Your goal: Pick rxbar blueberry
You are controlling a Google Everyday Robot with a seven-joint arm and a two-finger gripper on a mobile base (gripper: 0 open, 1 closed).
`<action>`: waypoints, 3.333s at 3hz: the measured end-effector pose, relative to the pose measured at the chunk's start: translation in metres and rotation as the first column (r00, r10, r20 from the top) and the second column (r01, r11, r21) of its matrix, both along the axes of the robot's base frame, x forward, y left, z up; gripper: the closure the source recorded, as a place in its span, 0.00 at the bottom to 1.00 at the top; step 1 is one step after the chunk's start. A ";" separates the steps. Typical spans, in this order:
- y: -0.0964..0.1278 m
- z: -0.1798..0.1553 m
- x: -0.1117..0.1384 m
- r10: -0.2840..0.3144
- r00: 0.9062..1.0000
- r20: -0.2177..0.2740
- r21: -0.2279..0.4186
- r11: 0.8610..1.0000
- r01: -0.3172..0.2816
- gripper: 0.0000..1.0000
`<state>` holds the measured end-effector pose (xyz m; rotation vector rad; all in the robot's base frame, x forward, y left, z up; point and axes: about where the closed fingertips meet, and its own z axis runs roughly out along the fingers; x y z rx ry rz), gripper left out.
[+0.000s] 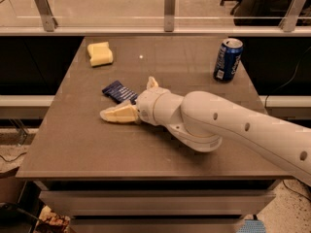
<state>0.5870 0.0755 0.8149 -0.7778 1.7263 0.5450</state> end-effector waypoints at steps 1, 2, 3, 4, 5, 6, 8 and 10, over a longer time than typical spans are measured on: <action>0.002 0.001 -0.001 0.003 1.000 0.001 0.000 1.000 -0.003 0.18; 0.003 0.002 -0.001 0.005 1.000 0.003 -0.001 1.000 -0.005 0.41; 0.005 0.003 -0.002 0.008 1.000 0.004 -0.001 1.000 -0.008 0.64; 0.007 0.003 -0.002 0.011 1.000 0.005 -0.002 1.000 -0.011 0.88; 0.008 0.004 -0.003 0.014 1.000 0.007 -0.002 1.000 -0.014 1.00; 0.002 0.008 -0.011 0.007 1.000 0.009 -0.011 1.000 -0.007 1.00; -0.021 0.041 -0.016 0.067 0.997 0.038 -0.032 0.997 -0.066 1.00; -0.046 0.101 -0.005 0.213 0.977 0.031 -0.063 0.975 -0.211 1.00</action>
Offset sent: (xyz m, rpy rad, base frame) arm -0.0004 0.0014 0.0007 -0.0003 -0.0011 0.0023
